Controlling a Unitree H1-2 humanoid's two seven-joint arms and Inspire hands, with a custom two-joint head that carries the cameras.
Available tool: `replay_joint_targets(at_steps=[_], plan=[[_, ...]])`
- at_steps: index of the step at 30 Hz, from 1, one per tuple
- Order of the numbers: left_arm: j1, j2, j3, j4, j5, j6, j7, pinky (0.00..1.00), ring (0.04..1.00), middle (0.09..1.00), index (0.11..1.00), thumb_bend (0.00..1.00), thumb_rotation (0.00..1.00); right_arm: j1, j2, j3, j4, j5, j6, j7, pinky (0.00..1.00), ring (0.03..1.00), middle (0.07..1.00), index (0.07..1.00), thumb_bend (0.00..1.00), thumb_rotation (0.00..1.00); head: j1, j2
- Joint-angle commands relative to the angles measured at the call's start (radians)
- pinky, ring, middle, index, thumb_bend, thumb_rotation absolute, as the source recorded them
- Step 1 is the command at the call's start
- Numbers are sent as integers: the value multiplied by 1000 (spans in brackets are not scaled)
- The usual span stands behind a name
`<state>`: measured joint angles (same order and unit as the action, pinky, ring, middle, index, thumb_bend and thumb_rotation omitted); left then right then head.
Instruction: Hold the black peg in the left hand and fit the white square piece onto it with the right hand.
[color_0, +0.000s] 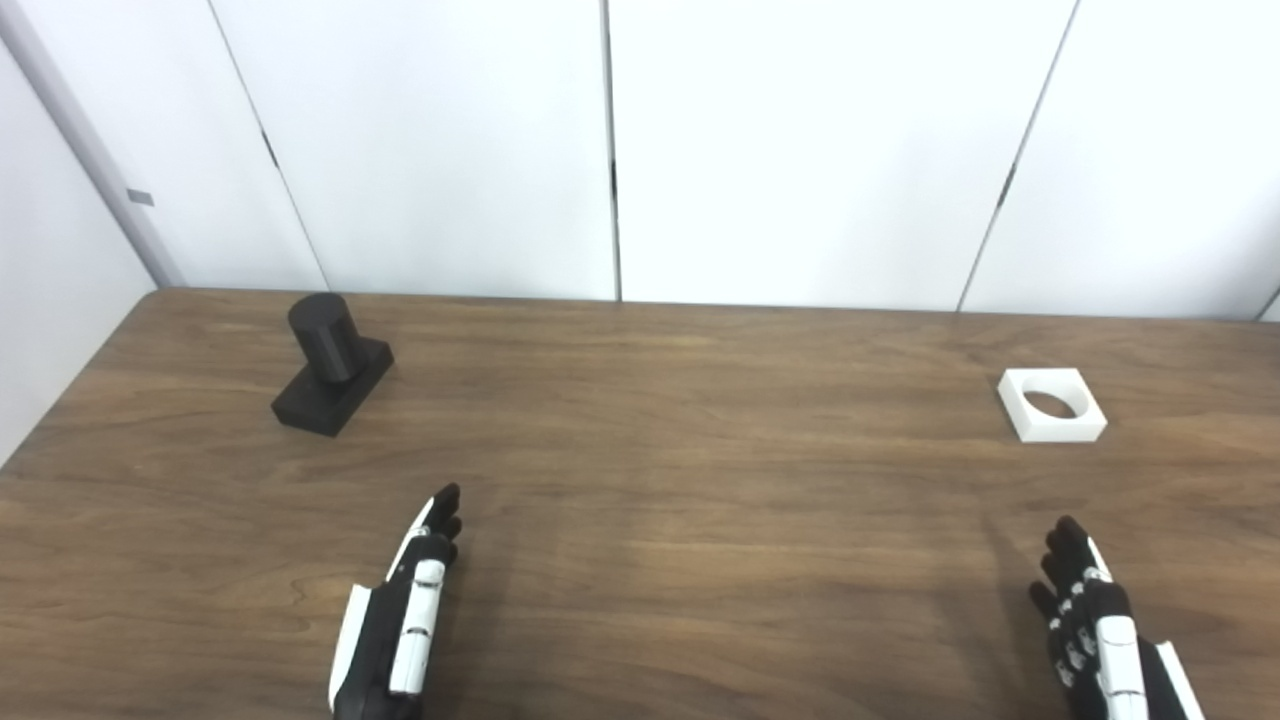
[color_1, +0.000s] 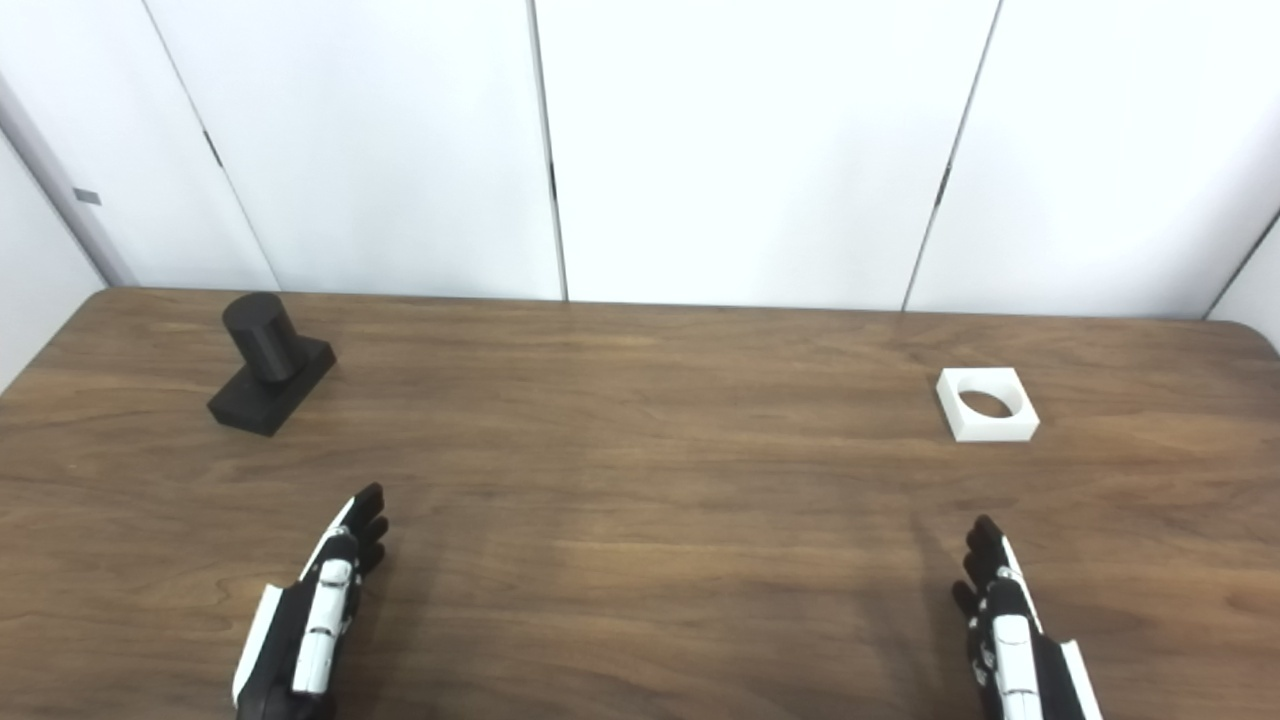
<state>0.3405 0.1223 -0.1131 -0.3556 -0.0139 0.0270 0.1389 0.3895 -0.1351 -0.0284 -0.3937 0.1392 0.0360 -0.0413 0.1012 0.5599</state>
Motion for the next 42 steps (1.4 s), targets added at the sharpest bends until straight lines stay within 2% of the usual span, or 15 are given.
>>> replay_joint_targets(at_steps=[1,15,20,25,28,30,33,37,42], plan=[[45,-74,-15,1,0,-11,-5,962,966,975,953,404,1000,13,37,0,-10,2,-23,4,1000,1000,990,972,505,1000,1,1],[44,-77,-16,-4,2,3,-2,950,960,972,943,419,1000,13,36,-2,-8,7,-32,7,1000,1000,986,969,507,1000,2,6],[45,-81,-22,-4,5,4,-1,938,960,974,945,417,1000,12,31,-7,-12,5,-14,4,1000,1000,985,976,488,1000,30,0],[47,-93,-37,6,26,-4,16,908,933,950,921,422,1000,11,15,-18,-5,21,-13,22,1000,1000,994,985,511,1000,108,-23],[46,-91,-48,13,31,-9,20,905,932,945,915,426,1000,12,13,-24,-6,23,-7,27,1000,1000,1000,990,536,1000,131,-33],[43,-93,-56,15,26,-5,21,912,939,951,921,424,998,9,5,-28,10,38,-23,41,1000,1000,1000,995,536,1000,181,-60],[37,-95,-65,27,15,-10,22,906,940,950,925,436,957,2,-8,-34,36,43,-49,60,1000,1000,1000,1000,547,1000,215,-80],[28,-98,-72,45,16,-9,29,884,940,944,903,445,869,-12,0,-51,68,41,-80,58,1000,1000,985,981,555,1000,236,-95],[23,-94,-81,61,13,-22,32,877,944,945,906,459,831,-22,0,-56,88,49,-105,65,1000,1000,977,972,517,1000,250,-117]])
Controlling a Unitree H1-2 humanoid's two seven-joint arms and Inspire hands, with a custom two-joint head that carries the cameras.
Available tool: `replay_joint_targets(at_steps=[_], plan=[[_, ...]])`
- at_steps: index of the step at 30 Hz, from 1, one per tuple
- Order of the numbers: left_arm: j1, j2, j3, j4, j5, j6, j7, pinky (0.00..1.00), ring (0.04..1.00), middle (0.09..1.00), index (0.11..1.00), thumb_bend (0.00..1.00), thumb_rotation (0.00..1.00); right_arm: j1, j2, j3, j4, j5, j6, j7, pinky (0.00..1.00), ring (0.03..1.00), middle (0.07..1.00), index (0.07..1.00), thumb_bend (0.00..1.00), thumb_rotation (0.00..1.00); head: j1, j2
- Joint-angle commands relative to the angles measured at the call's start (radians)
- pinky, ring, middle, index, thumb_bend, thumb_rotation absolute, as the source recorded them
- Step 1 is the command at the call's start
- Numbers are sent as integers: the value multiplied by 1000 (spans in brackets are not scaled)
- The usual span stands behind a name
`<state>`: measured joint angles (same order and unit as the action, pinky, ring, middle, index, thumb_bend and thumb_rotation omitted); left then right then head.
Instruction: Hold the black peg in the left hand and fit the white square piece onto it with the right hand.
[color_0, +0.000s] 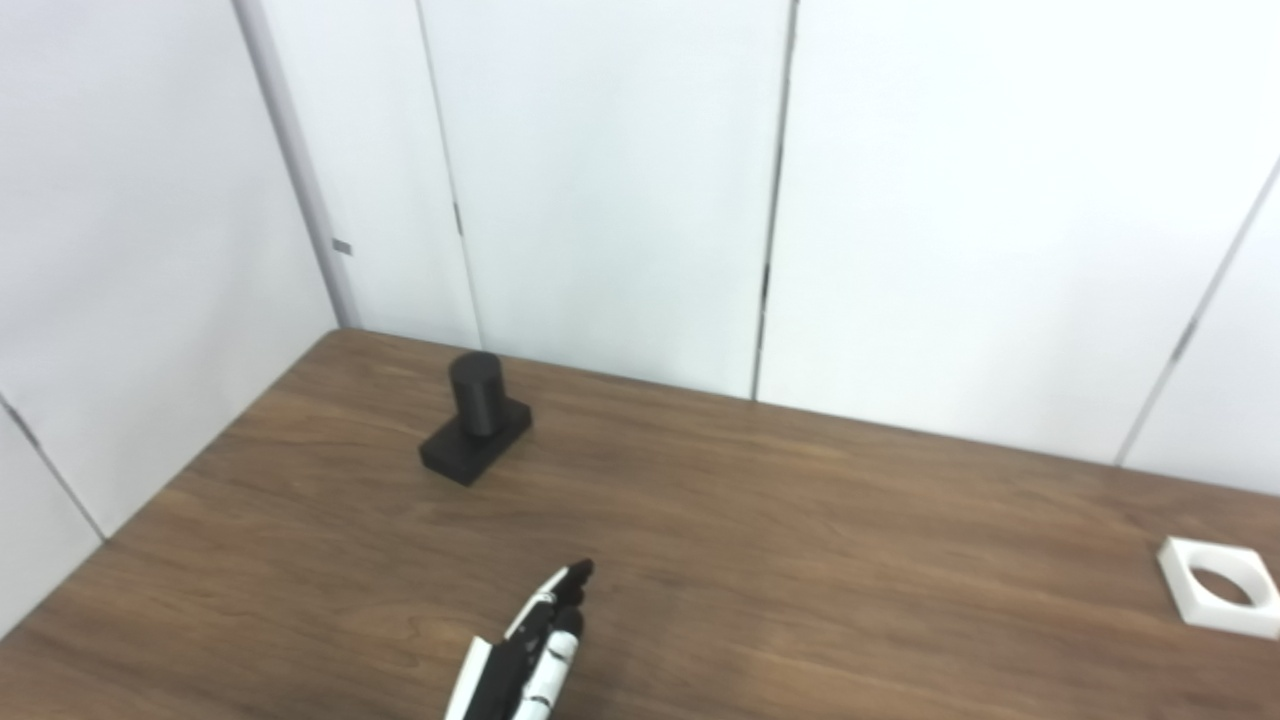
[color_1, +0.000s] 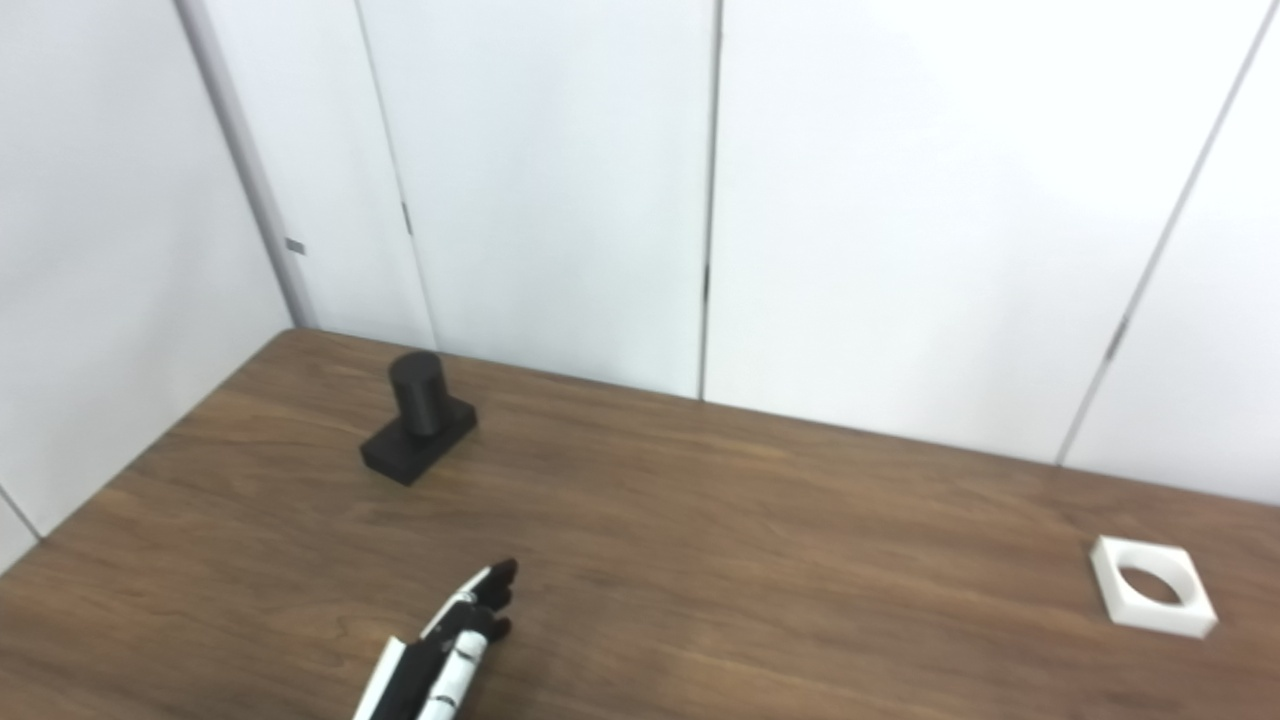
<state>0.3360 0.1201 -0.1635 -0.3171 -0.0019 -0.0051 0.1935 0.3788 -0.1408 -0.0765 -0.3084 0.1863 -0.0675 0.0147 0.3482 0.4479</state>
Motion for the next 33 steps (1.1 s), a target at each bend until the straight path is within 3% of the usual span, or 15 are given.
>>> replay_joint_targets(at_steps=[1,15,18,20,26,28,33], plan=[[26,-93,-31,28,-2,3,-21,876,941,942,903,456,817,-12,5,-9,4,2,0,8,1000,1000,980,974,522,1000,3,-5],[7,-88,-36,53,0,9,-20,911,951,944,899,557,804,-20,2,-14,34,3,-8,10,1000,1000,1000,994,523,1000,-5,-20],[-10,-70,-38,70,95,-52,3,906,945,946,903,502,775,-25,-2,-12,45,-9,-23,14,1000,1000,1000,997,515,1000,-10,-25],[-18,-60,-30,62,168,-64,24,851,921,940,898,471,768,-26,-4,-14,49,-11,-26,16,1000,1000,998,1000,505,1000,-9,-25],[-53,-35,53,-32,241,21,45,849,926,937,883,566,609,-20,-3,-17,37,-15,-4,19,1000,1000,1000,1000,539,1000,-5,-19],[-70,-23,80,-55,246,40,38,830,887,945,889,605,528,-17,-2,-20,35,-13,-2,19,1000,1000,1000,997,543,1000,-6,-18],[-141,11,176,-65,249,64,28,859,931,969,921,717,490,-15,-6,-21,42,-18,-27,35,1000,1000,1000,1000,543,1000,-12,-12]])
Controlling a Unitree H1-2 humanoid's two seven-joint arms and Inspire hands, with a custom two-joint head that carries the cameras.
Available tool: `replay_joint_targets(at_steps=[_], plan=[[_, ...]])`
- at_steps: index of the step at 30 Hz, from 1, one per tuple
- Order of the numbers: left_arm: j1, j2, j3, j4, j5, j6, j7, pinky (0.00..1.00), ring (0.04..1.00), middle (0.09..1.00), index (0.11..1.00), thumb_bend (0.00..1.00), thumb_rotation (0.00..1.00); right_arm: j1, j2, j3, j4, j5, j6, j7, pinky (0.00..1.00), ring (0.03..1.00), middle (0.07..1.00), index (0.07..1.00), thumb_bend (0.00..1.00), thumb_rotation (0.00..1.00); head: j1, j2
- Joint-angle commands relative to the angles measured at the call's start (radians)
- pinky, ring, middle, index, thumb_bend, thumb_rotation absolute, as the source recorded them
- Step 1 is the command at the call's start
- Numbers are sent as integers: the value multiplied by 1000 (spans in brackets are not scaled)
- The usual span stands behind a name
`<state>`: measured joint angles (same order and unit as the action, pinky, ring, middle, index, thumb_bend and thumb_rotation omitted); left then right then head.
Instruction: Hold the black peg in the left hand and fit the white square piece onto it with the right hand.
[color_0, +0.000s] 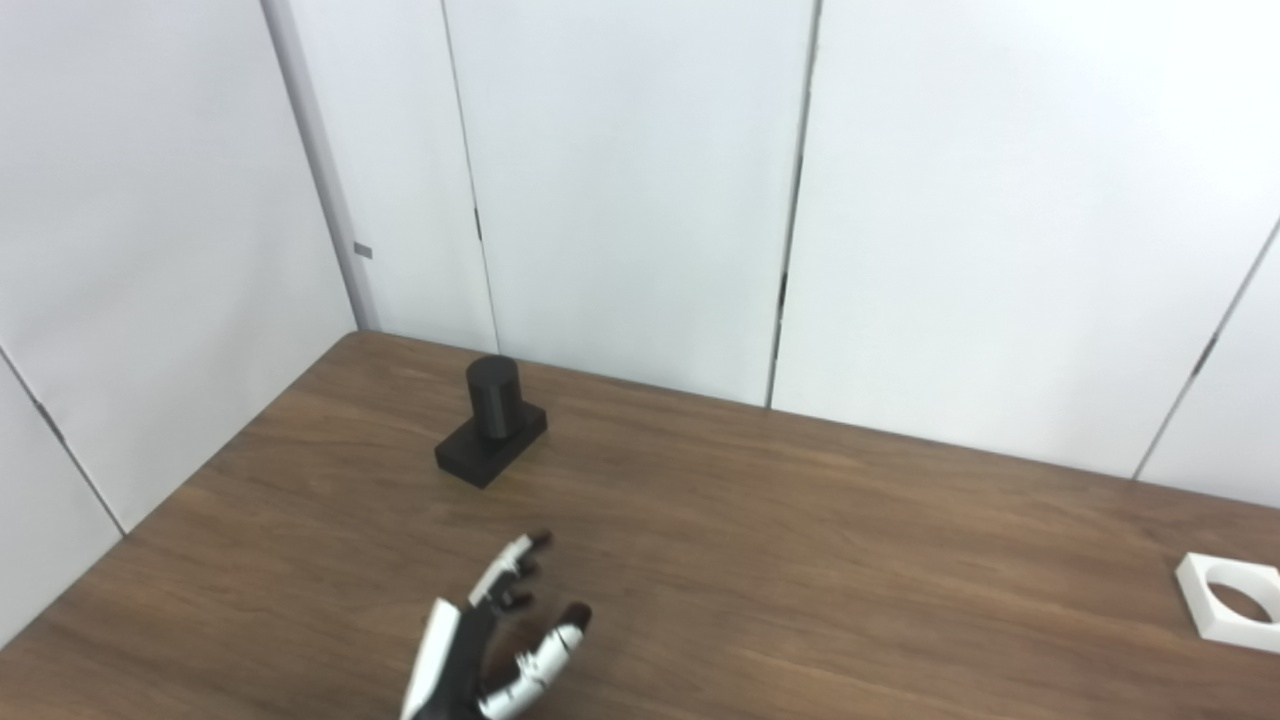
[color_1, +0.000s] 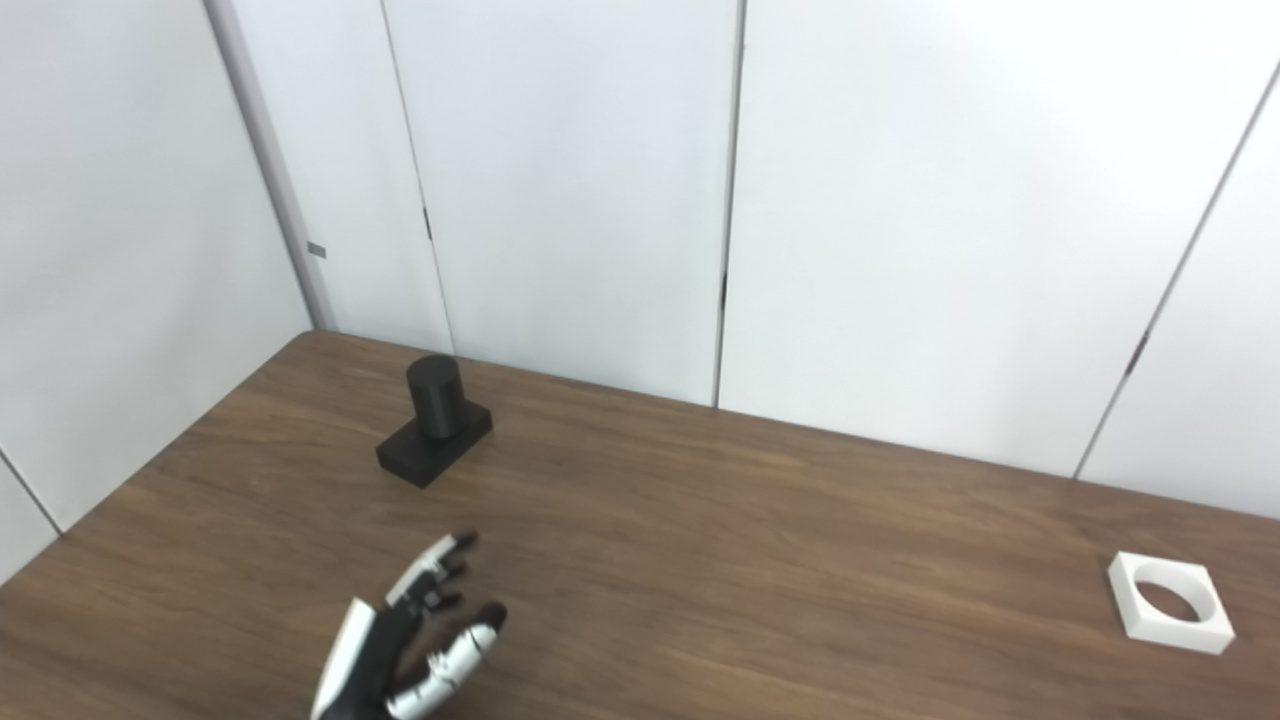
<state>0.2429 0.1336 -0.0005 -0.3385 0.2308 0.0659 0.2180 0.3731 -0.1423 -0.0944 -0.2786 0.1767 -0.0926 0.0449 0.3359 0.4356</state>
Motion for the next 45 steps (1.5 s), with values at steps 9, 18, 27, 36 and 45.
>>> replay_joint_targets(at_steps=[9,18,27,36,45], plan=[[-166,10,116,-3,150,111,21,1000,996,991,967,872,522,-7,-3,-1,12,-53,-13,8,1000,1000,997,997,529,1000,-9,4],[-274,62,163,97,246,199,31,986,991,964,917,878,506,-1,1,-1,-9,-76,19,4,1000,1000,972,974,499,1000,-16,8],[-359,119,183,255,258,176,58,854,958,942,882,907,544,1,-1,3,-3,-63,9,16,1000,1000,971,976,492,1000,-22,11],[-437,182,150,429,341,159,151,947,943,913,856,930,518,0,-2,4,1,-71,8,17,1000,998,966,973,577,1000,-28,9],[-514,235,101,584,402,175,229,1000,970,930,853,964,525,3,0,2,4,-74,2,15,1000,992,967,967,570,1000,-31,12]])
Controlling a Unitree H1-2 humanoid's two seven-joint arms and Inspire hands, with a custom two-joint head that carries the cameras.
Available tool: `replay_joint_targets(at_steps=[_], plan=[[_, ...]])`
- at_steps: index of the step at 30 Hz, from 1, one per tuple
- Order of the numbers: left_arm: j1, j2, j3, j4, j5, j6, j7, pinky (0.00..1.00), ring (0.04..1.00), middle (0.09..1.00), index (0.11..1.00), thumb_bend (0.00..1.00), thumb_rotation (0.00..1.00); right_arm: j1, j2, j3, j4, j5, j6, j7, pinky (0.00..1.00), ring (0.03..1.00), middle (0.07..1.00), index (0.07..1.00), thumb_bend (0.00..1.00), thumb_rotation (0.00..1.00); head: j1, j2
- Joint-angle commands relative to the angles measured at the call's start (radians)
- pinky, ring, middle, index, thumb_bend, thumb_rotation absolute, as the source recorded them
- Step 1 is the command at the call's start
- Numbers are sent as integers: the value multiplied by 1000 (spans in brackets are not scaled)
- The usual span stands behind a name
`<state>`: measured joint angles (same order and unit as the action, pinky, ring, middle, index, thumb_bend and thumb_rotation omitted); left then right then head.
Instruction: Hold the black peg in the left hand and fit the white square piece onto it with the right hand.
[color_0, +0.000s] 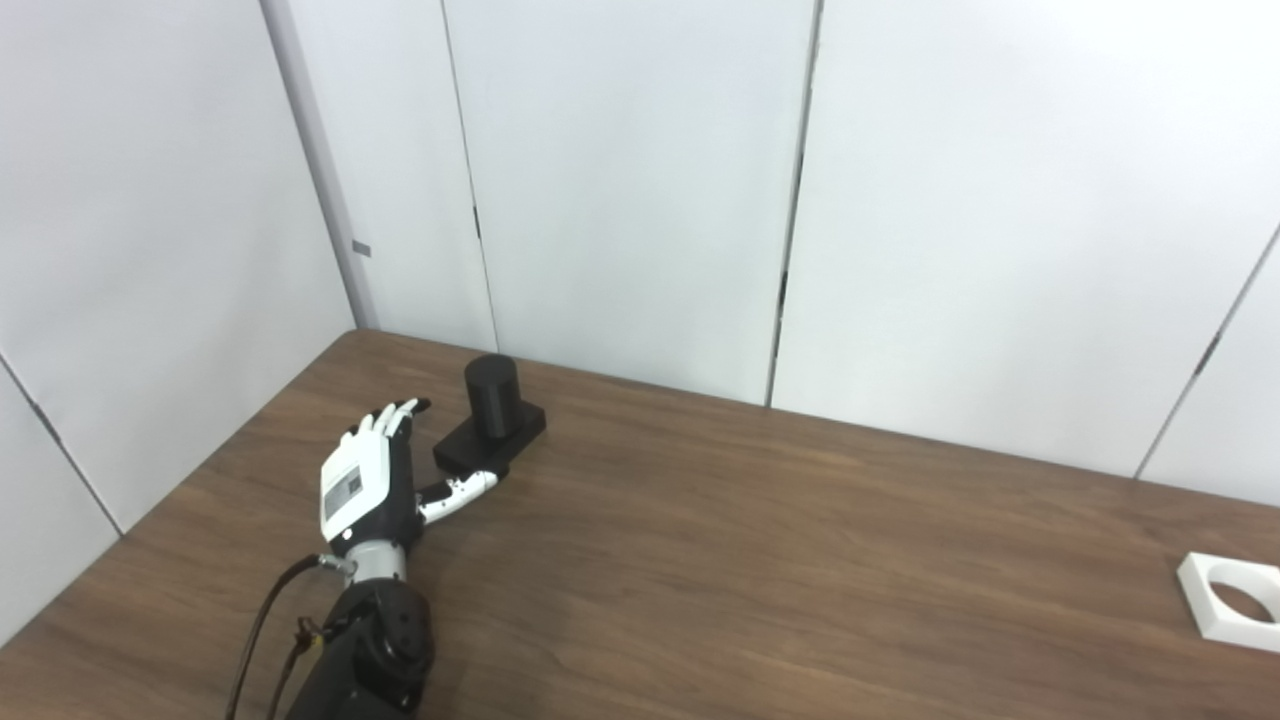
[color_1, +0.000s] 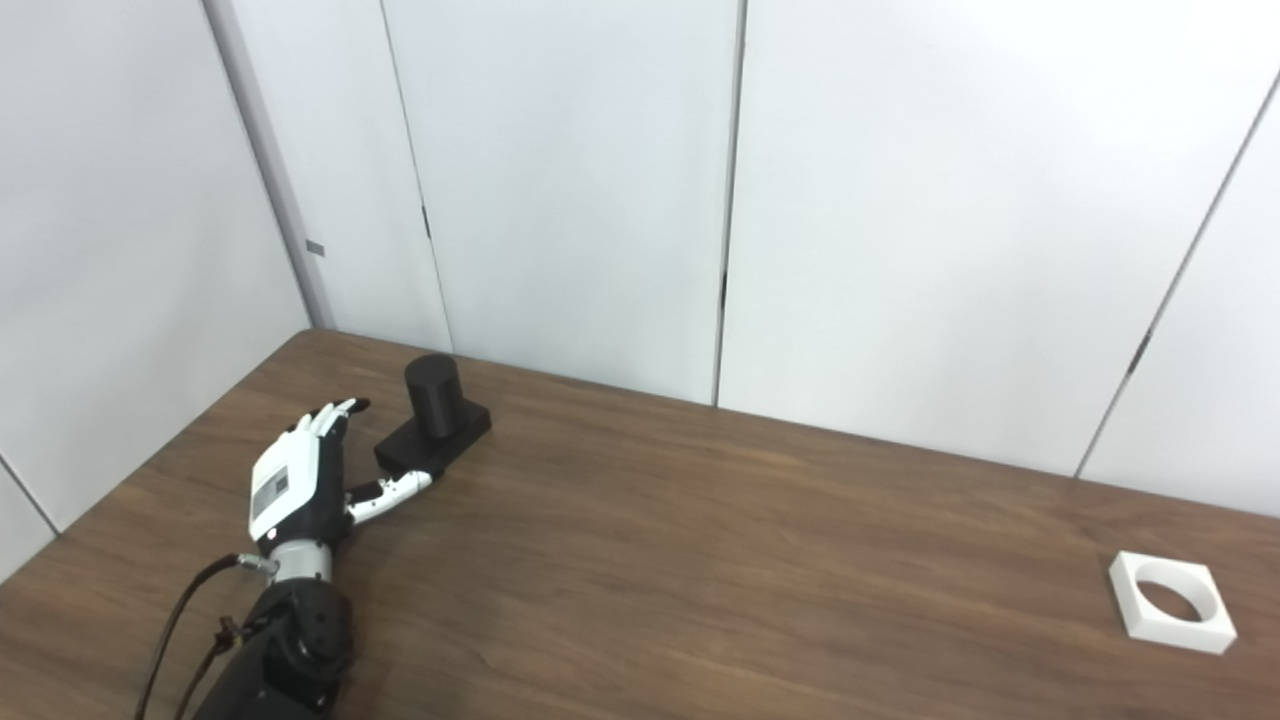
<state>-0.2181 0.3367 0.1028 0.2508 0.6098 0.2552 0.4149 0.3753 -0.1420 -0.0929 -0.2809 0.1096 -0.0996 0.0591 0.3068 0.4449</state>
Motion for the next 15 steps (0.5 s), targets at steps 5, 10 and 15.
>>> replay_joint_targets(at_steps=[5,10,15], plan=[[-86,48,-17,50,28,-15,48,1000,972,932,846,956,509,1,2,1,4,-2,9,3,1000,995,969,968,575,1000,-4,3],[-115,68,-55,98,63,11,47,1000,972,934,841,952,532,2,4,1,8,-1,4,2,1000,990,955,960,588,1000,-6,3],[-135,83,-90,134,84,39,38,1000,977,938,835,965,579,4,7,2,3,2,6,2,1000,983,953,960,554,1000,-6,5]])
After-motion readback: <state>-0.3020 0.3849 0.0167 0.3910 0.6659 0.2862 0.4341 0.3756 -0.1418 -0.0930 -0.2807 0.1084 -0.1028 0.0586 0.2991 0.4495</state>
